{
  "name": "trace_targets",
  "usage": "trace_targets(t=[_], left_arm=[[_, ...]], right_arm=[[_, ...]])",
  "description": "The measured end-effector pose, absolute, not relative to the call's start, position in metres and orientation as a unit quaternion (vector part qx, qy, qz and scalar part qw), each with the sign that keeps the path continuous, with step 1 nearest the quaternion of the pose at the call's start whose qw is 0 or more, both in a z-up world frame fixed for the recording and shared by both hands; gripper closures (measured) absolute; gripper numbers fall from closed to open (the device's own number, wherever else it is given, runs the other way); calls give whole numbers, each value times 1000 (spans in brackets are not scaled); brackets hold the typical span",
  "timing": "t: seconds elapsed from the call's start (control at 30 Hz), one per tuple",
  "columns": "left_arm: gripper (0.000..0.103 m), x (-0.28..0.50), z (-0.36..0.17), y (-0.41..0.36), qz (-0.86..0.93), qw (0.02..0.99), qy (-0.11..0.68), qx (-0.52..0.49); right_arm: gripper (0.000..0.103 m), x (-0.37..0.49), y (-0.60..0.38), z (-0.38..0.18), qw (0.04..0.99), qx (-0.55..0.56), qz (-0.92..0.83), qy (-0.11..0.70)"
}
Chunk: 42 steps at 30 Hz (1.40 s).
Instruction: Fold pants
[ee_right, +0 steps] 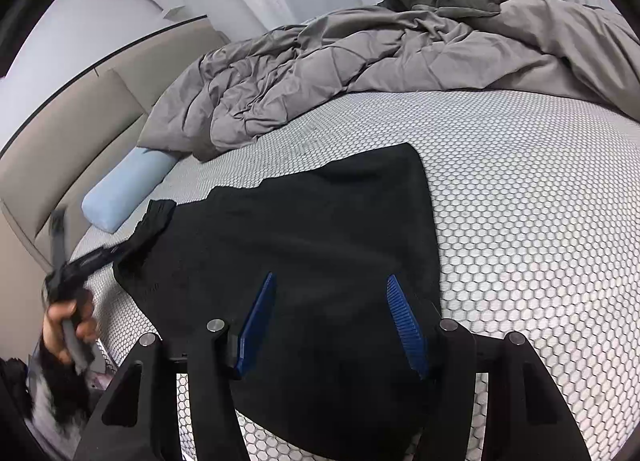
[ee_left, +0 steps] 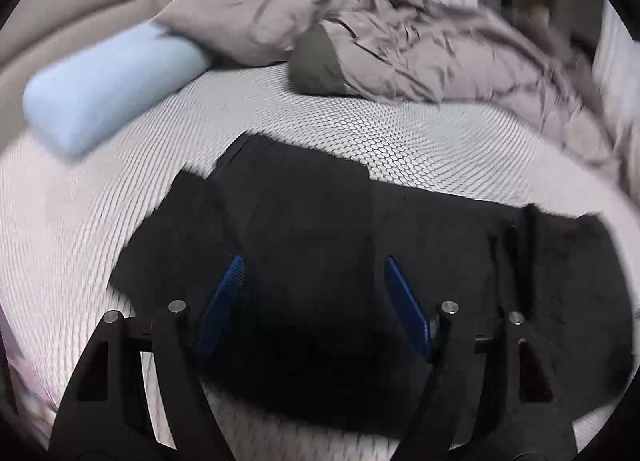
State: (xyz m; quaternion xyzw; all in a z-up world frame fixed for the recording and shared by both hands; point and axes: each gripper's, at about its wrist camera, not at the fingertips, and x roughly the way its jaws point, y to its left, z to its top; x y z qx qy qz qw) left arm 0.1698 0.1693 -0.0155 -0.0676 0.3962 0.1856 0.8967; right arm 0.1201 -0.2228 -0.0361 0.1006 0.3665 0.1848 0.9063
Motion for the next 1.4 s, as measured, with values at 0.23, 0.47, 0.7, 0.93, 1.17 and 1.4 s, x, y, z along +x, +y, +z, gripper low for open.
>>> trace_targets(t=[0.23,0.47,0.7,0.93,1.17,1.4], left_arm=[[85,202,-26,163,153,889,429,-51],[102,136,5,224,209,897,353,-166],[94,71,-25,271,219,860,366,-280],[64,39,-50,294,149,829,349,-412],[91,67,-68,313,155,810,336,-455],[102,77,15,256,164,887,282,-327]], right_arm=[[44,125,-226,-41,904,100,174,377],[44,125,-228,-40,903,108,170,380],[44,122,-222,-39,903,101,176,379],[44,124,-222,-39,902,98,176,382],[44,125,-219,-41,901,92,177,384],[44,125,-224,-39,902,97,177,381]])
